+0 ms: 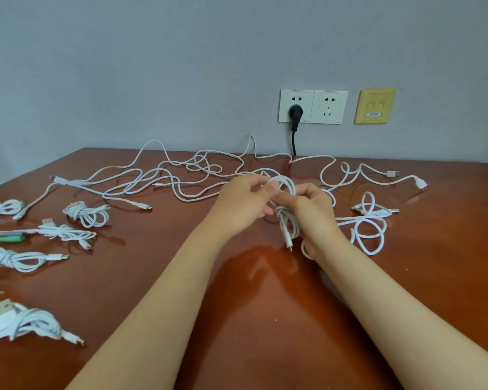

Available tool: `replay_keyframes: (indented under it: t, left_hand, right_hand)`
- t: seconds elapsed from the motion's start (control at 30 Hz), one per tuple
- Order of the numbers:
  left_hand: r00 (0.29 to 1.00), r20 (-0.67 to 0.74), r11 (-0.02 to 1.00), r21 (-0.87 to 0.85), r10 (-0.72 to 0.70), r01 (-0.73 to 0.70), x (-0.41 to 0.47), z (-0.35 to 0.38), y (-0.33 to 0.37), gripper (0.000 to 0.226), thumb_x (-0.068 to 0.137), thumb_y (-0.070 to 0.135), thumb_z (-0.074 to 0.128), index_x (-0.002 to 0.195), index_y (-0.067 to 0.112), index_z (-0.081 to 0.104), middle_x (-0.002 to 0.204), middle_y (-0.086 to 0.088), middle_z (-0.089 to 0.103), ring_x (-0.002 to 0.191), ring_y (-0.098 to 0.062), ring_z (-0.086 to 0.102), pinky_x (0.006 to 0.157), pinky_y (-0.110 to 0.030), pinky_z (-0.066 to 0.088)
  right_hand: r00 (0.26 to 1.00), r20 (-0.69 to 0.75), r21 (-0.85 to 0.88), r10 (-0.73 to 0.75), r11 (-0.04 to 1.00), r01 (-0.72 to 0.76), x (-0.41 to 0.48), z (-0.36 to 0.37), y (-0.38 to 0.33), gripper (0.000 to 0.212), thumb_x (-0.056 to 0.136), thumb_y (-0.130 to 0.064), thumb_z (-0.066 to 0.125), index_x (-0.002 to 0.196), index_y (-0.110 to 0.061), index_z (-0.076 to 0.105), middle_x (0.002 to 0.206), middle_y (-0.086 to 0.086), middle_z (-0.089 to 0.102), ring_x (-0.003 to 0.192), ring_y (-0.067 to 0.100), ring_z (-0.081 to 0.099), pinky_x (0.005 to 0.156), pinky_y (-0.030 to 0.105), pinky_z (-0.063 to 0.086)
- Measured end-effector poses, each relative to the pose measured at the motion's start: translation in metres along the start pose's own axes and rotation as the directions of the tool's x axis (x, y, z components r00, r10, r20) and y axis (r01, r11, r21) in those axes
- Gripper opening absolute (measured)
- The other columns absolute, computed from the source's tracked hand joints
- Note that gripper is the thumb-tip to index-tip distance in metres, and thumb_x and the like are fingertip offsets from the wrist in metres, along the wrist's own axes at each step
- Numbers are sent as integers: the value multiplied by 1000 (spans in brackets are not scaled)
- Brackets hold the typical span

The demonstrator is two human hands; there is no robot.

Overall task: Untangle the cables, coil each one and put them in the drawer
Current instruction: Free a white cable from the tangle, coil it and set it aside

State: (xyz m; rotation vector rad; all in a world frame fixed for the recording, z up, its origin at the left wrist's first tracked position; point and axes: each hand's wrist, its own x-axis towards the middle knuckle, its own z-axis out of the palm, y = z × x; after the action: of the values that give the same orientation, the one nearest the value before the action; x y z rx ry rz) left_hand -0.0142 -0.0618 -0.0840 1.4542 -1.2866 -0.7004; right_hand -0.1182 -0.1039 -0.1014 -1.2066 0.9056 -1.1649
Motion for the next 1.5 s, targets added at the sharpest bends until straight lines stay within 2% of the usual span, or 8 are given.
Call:
replay_keyframes:
  t: [0.13, 0.3, 0.5, 0.67, 0.87, 1.1, 1.23, 1.5]
  left_hand:
    - [999, -53, 996, -89, 13, -18, 1, 0, -2, 12, 93, 7, 54, 89, 17, 59, 73, -1, 62, 50, -2, 62, 66, -20, 55]
    - [992, -101, 977, -208, -68, 46, 3, -2, -1, 12, 95, 8, 51, 89, 15, 57, 78, 0, 63, 50, -2, 61, 62, -17, 55]
    - [959, -258, 987, -141, -116, 81, 9, -14, -10, 21, 96, 6, 44, 83, 19, 53, 83, -4, 62, 60, -12, 61, 68, -25, 56]
    - [964, -240, 987, 86, -110, 134, 12, -16, -18, 28, 82, 2, 40, 88, 27, 52, 94, -1, 61, 84, -21, 57, 73, -32, 46]
    - [887, -183, 880, -312, -425, 357, 5, -20, -15, 24, 87, 9, 49, 69, 15, 64, 79, -3, 61, 69, -18, 58, 62, -29, 51]
    - [899, -341, 957, -185, -275, 223, -29, -26, -32, 31, 86, -7, 48, 85, 19, 65, 97, -1, 63, 97, -15, 56, 93, -31, 47]
    - [886, -404, 972, -30, -227, 235, -44, -50, -31, 32, 84, -7, 46, 87, 18, 65, 101, -3, 65, 91, -15, 57, 79, -24, 43]
    - [918, -300, 848, 386, -258, 365, -72, -118, -10, 33, 79, -5, 48, 71, 24, 59, 103, -6, 65, 104, -24, 59, 83, -27, 44]
  right_hand:
    - [999, 18, 95, 30, 995, -32, -3, -1, -3, 22, 81, 3, 66, 75, -11, 50, 64, 6, 55, 37, 1, 51, 37, 11, 38]
    - [995, 96, 20, -13, 1000, 11, -1, 2, -2, 10, 85, -13, 64, 80, -16, 56, 69, 3, 58, 53, 7, 53, 47, 16, 43]
    - [942, 301, -7, 150, 988, -155, -6, 10, 4, 6, 92, -17, 53, 90, -22, 50, 76, -1, 62, 56, 12, 59, 52, 23, 49]
    - [979, 199, -213, -31, 974, 74, -7, 13, 22, 15, 84, -13, 66, 83, -19, 53, 73, -1, 53, 51, 11, 48, 45, 19, 41]
    - [968, 196, -405, -154, 887, 223, -13, 11, 22, 28, 73, -8, 76, 92, -17, 56, 78, -6, 53, 59, 4, 47, 53, 8, 38]
    - [923, 325, -540, -206, 760, 360, -31, 13, 19, 25, 74, -4, 68, 89, -18, 55, 81, -5, 59, 67, 15, 54, 55, 8, 38]
    - [873, 419, -533, -251, 710, 460, -48, 24, 23, 25, 72, -4, 68, 88, -21, 57, 83, -3, 63, 71, 11, 55, 64, 13, 41]
    - [826, 499, -444, -261, 742, 503, -85, 60, 27, 31, 71, -10, 73, 87, -31, 58, 74, -19, 61, 69, -3, 55, 70, 15, 45]
